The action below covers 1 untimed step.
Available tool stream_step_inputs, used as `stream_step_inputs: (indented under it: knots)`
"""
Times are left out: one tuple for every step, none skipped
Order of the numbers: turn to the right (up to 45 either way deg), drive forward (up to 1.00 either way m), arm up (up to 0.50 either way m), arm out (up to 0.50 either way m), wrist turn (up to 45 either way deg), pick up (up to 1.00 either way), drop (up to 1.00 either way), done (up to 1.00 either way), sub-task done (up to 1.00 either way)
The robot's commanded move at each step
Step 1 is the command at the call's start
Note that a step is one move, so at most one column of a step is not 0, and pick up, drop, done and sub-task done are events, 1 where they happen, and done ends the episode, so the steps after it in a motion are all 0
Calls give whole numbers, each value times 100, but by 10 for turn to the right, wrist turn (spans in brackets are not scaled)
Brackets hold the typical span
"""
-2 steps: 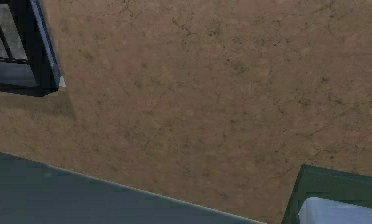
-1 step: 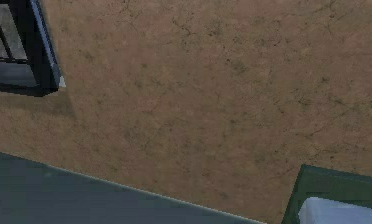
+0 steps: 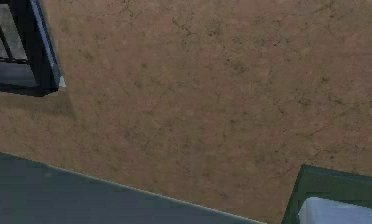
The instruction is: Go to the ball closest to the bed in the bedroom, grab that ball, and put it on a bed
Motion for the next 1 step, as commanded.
stream_step_inputs:
  knots:
    - [0, 0, 0, 0, 0, 0, 100, 0, 0]
